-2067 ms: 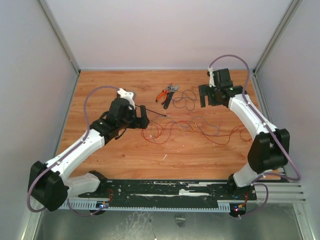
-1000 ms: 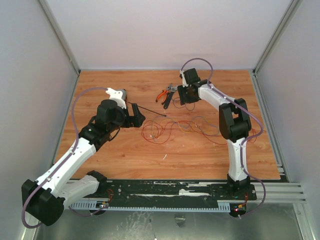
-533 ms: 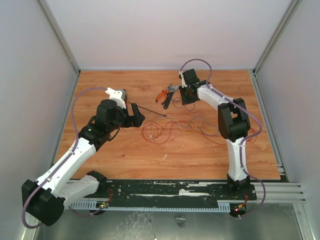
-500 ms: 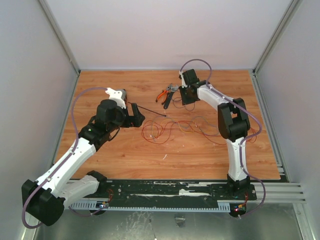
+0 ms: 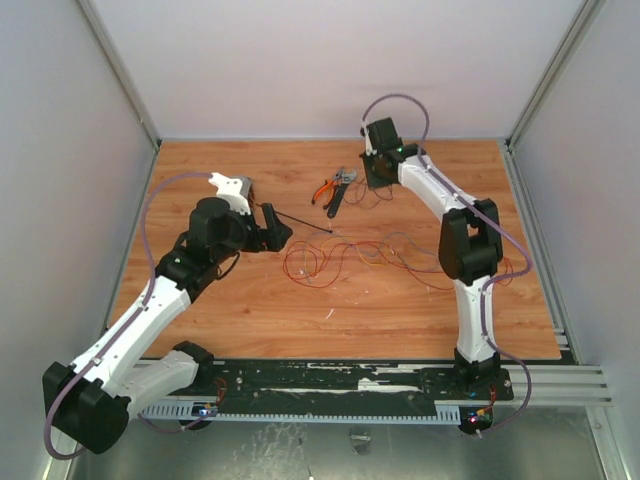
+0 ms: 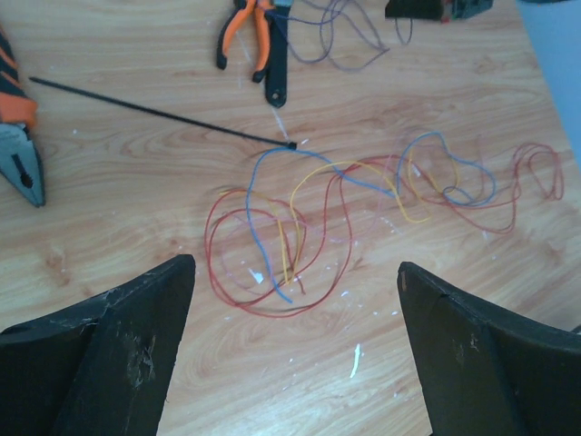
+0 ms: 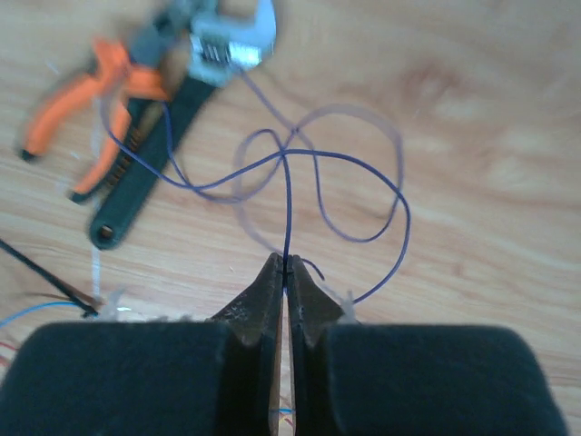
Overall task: Zip-tie the wires
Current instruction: Untie the cable at the center of the board.
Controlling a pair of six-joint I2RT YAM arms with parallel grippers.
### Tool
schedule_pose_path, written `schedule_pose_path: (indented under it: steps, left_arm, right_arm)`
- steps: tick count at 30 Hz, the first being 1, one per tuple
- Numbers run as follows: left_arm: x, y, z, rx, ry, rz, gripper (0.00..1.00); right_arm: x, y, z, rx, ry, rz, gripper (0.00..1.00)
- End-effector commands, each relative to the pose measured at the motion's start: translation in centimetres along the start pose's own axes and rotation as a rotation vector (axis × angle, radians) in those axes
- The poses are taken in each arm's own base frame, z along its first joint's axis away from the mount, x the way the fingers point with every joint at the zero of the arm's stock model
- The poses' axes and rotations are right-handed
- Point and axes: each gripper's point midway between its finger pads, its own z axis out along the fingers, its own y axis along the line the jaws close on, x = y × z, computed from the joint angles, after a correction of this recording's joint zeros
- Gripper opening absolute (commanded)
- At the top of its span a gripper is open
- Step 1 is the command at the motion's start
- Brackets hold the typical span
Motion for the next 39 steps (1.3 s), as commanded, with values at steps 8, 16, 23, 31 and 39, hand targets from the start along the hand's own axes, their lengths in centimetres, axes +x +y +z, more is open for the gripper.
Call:
schedule_pose_path:
  steps: [8, 16, 23, 31, 39]
  left_arm:
    - [-8.1, -4.5, 0.3, 0.234, -0.170, -0.037, 0.98]
    - [-13.0, -7.6, 1.1, 0.353, -0.237, -0.016, 0.98]
    - [-21.6, -12.2, -1.3, 0.533, -0.433, -0.005, 0.98]
    - [-27.6, -14.4, -1.7, 0.673, -0.477, 0.094, 0.98]
    - [-27.6, -14.6, 1.9, 0.735, -0.419, 0.107, 0.85]
  right_arm:
    - [-21.7, 1.2, -28.0, -0.135, -0.758, -0.039, 0.00]
    - [-23.3, 3.6, -36.5, -0.336, -0.982, -0.089, 0.00]
    - [-22.8, 3.2, -36.0, -0.304, -0.972, -0.120, 0.00]
    - [-21.3, 5.1, -36.6, -0.405, -0.968, -0.234, 0.00]
    - [-19.5, 6.9, -37.2, -0.523, -0.939, -0.282, 0.00]
